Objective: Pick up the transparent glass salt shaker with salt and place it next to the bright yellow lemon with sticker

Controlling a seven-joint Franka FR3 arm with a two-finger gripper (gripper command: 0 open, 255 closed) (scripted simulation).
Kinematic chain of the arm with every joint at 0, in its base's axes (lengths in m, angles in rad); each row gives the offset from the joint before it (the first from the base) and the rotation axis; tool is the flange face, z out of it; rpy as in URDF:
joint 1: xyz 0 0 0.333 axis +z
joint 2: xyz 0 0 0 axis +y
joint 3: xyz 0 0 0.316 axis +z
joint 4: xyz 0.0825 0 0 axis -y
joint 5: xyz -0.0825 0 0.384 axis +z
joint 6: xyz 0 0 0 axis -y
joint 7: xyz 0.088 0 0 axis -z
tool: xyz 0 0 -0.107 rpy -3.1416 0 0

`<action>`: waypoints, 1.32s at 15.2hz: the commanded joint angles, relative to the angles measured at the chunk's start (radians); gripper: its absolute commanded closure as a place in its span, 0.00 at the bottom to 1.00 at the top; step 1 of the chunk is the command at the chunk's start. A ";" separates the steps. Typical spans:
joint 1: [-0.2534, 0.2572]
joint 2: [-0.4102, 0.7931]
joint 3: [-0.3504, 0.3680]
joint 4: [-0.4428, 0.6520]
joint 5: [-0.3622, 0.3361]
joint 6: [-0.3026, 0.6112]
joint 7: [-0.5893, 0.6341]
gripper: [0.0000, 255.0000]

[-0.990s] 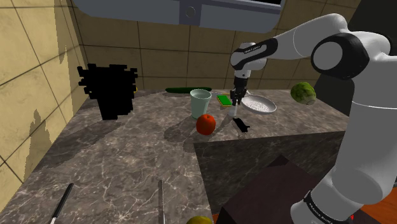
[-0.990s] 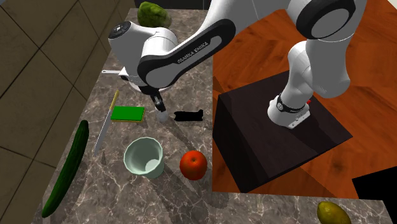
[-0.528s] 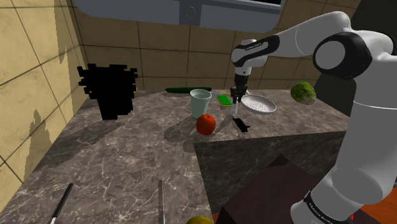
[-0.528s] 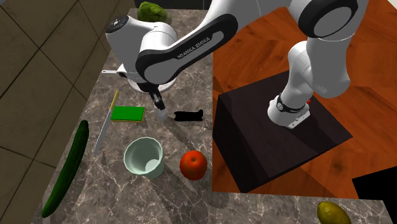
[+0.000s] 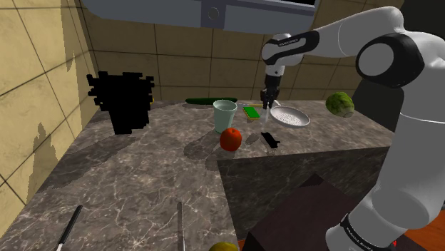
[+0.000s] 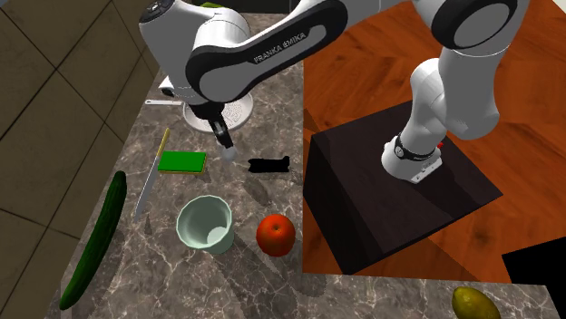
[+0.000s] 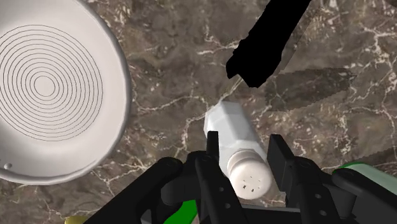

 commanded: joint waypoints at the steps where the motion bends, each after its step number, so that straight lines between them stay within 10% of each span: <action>1: 0.000 -0.007 -0.001 0.017 -0.002 -0.024 0.003 1.00; 20: -0.007 -0.022 -0.006 0.253 -0.009 -0.273 0.016 1.00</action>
